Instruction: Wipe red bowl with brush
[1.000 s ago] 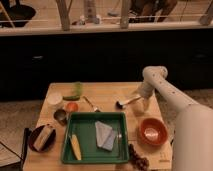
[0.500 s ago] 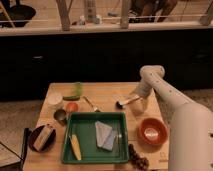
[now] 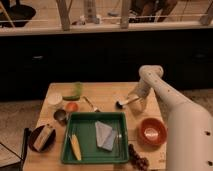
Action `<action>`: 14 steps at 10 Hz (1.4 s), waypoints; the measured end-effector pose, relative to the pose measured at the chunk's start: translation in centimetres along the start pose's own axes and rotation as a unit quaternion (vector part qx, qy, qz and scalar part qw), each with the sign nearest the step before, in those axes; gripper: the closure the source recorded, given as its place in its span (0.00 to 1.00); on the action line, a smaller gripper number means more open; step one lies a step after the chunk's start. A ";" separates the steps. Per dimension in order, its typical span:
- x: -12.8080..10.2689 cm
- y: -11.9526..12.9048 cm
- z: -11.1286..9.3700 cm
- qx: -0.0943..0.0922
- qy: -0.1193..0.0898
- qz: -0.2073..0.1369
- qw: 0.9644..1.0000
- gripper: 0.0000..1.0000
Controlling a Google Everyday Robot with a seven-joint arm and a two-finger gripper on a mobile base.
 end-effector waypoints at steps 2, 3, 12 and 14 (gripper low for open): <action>-0.2 0.0 0.2 -0.002 -0.007 -0.004 1.000 0.20; -0.3 0.1 0.4 -0.004 -0.010 -0.006 1.000 0.23; -0.1 0.4 0.8 -0.011 -0.016 -0.005 1.000 1.00; -0.1 0.7 0.9 -0.012 -0.016 0.000 1.000 1.00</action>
